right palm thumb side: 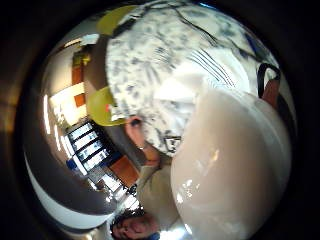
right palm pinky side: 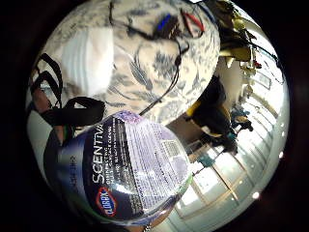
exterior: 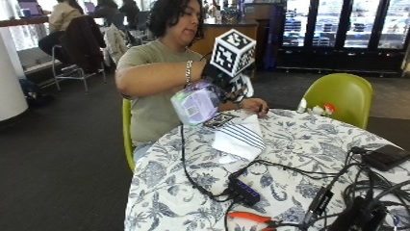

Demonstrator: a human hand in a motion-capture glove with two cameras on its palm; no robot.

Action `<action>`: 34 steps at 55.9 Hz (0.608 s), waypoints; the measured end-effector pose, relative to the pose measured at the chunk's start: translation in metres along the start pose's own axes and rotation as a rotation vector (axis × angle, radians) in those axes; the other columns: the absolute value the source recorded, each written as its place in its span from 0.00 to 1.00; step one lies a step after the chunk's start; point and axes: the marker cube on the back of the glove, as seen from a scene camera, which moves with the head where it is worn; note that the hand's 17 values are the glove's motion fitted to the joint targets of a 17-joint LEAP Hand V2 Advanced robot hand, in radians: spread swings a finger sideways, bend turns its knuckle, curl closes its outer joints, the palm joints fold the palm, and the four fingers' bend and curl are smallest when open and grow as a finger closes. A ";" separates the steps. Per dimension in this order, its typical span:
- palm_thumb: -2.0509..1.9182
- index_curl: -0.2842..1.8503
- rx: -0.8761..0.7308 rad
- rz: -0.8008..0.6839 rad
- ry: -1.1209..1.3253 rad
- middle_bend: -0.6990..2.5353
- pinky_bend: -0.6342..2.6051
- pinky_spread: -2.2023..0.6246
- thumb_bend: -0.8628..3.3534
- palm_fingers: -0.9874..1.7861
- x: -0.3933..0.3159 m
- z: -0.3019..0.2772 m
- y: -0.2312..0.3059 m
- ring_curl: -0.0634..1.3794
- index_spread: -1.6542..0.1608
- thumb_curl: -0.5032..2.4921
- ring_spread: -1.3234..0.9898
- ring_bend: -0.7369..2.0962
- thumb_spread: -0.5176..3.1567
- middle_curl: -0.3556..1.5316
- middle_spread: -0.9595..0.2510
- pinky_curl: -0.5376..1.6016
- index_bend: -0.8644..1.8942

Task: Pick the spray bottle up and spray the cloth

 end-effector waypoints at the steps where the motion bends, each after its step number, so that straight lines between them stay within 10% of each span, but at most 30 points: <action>1: 0.77 0.40 0.034 -0.024 -0.028 0.39 0.34 0.68 0.20 0.83 -0.005 -0.008 -0.001 0.40 0.76 0.44 0.48 0.50 0.22 0.48 0.63 0.47 0.43; 18: 0.77 0.41 0.592 -0.464 -0.678 0.38 0.34 0.68 0.20 0.84 -0.100 -0.062 -0.055 0.40 0.76 0.44 0.48 0.50 0.22 0.48 0.63 0.47 0.43; 34: 0.77 0.41 0.716 -0.470 -1.044 0.38 0.33 0.68 0.20 0.84 -0.156 0.001 -0.147 0.40 0.76 0.44 0.48 0.50 0.22 0.48 0.64 0.47 0.43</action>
